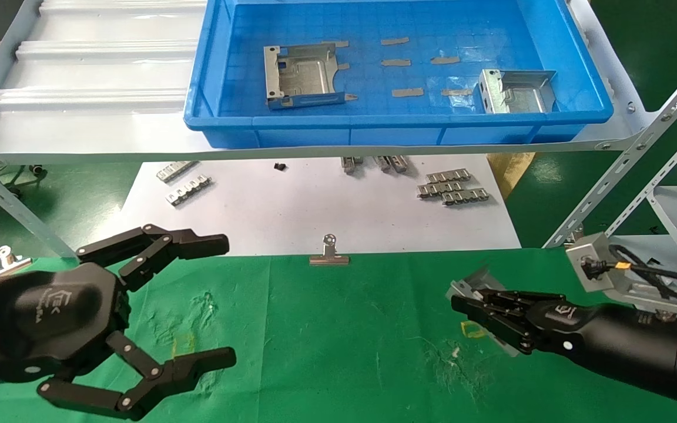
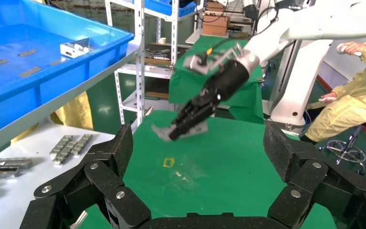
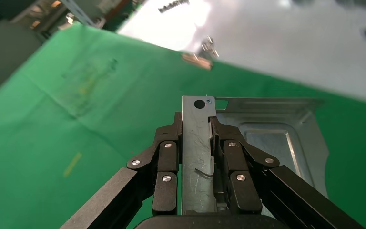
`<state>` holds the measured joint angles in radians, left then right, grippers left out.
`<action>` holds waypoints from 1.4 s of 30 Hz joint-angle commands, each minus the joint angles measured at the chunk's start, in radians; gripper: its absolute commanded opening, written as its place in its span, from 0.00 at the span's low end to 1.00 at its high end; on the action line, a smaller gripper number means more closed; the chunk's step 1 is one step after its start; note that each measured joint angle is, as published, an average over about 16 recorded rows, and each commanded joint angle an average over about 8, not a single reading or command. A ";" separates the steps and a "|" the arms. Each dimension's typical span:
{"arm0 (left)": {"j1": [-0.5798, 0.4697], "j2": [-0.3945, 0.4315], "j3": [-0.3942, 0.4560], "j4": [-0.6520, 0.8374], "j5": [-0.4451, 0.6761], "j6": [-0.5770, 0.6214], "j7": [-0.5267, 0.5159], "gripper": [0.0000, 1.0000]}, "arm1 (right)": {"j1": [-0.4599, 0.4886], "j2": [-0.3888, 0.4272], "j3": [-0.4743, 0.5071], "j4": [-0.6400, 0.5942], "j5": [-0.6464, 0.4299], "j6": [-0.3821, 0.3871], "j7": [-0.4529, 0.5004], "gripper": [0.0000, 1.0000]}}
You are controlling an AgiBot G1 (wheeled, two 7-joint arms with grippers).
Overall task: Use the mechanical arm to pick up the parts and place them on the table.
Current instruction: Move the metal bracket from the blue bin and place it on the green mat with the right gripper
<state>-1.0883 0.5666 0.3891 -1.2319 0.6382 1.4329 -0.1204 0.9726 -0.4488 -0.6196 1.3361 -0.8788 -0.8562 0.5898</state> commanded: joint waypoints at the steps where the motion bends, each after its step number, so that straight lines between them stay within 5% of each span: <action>1: 0.000 0.000 0.000 0.000 0.000 0.000 0.000 1.00 | -0.039 0.001 -0.008 0.001 -0.004 0.039 -0.001 0.00; 15: 0.000 0.000 0.000 0.000 0.000 0.000 0.000 1.00 | -0.172 -0.063 -0.023 0.016 -0.034 0.255 -0.048 0.00; 29: 0.000 0.000 0.000 0.000 0.000 0.000 0.000 1.00 | -0.217 -0.104 -0.026 0.015 -0.042 0.390 -0.033 0.02; 31: 0.000 0.000 0.000 0.000 0.000 0.000 0.000 1.00 | -0.225 -0.115 -0.029 0.015 -0.042 0.413 -0.027 0.17; 37: 0.000 0.000 0.000 0.000 0.000 0.000 0.000 1.00 | -0.252 -0.155 -0.033 0.014 -0.039 0.486 -0.015 0.89; 39: 0.000 0.000 0.000 0.000 0.000 0.000 0.000 1.00 | -0.261 -0.169 -0.029 0.015 -0.037 0.511 -0.017 1.00; 42: 0.000 0.000 0.000 0.000 0.000 0.000 0.000 1.00 | -0.273 -0.186 -0.021 0.016 -0.033 0.537 -0.023 1.00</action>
<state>-1.0883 0.5666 0.3892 -1.2319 0.6381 1.4329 -0.1203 0.7035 -0.6313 -0.6389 1.3519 -0.9111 -0.3312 0.5653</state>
